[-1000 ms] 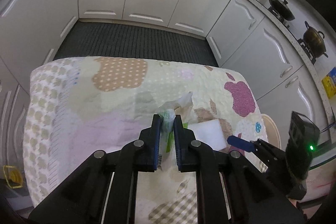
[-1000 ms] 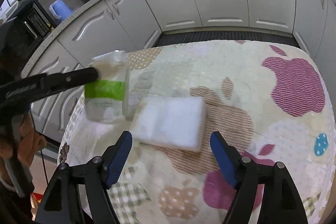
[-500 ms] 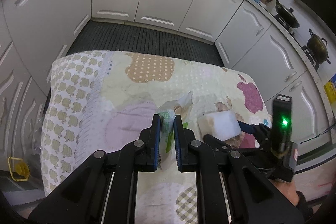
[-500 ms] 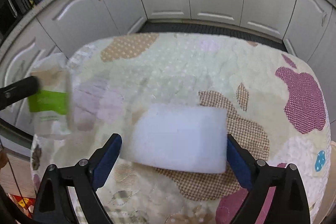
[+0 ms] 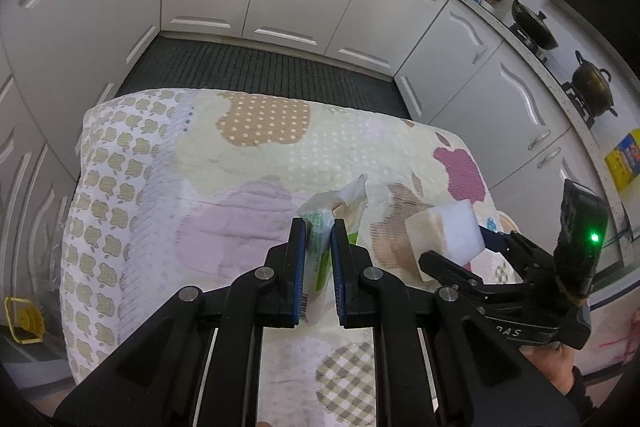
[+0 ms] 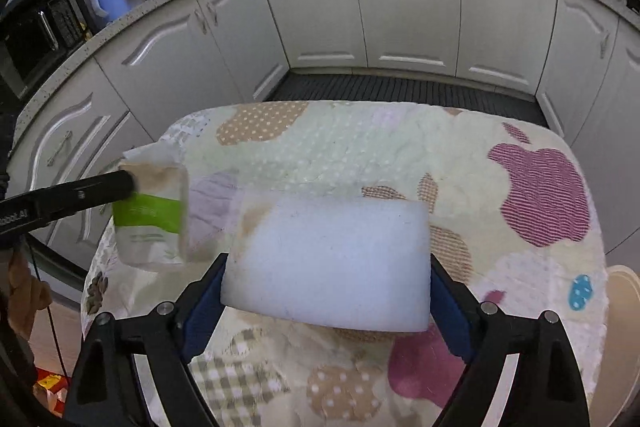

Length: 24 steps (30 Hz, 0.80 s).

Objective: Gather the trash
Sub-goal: 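Lift and carry the tissue pack and sponge over the beige bin with both tools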

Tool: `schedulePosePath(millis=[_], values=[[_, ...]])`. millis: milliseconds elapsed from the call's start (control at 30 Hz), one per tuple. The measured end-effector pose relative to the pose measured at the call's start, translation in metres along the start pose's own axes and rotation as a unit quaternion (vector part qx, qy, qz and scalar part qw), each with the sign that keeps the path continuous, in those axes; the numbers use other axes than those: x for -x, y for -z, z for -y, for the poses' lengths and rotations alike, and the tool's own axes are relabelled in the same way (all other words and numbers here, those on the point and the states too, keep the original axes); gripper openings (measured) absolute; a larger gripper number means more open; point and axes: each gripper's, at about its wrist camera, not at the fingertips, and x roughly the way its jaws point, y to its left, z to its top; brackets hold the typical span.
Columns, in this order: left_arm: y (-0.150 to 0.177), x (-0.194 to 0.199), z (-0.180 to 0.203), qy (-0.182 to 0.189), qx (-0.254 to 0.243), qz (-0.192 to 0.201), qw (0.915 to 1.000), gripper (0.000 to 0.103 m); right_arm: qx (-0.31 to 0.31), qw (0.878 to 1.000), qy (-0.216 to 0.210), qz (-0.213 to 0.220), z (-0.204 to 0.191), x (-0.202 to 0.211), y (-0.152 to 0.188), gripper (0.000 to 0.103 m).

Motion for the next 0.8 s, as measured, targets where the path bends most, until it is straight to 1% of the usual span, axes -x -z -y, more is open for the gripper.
schedulePosePath(millis=[367,800], values=[[0.017,0.004,0.041,-0.003,-0.040,0.006,0.9992,0.010,-0.001,1.000,0.012,0.004,0.016,0.028,0.023,0.089],[0.032,-0.005,0.091,-0.001,-0.077,0.000,0.9970,0.010,-0.012,0.999,0.037,0.012,0.049,0.057,0.048,0.090]])
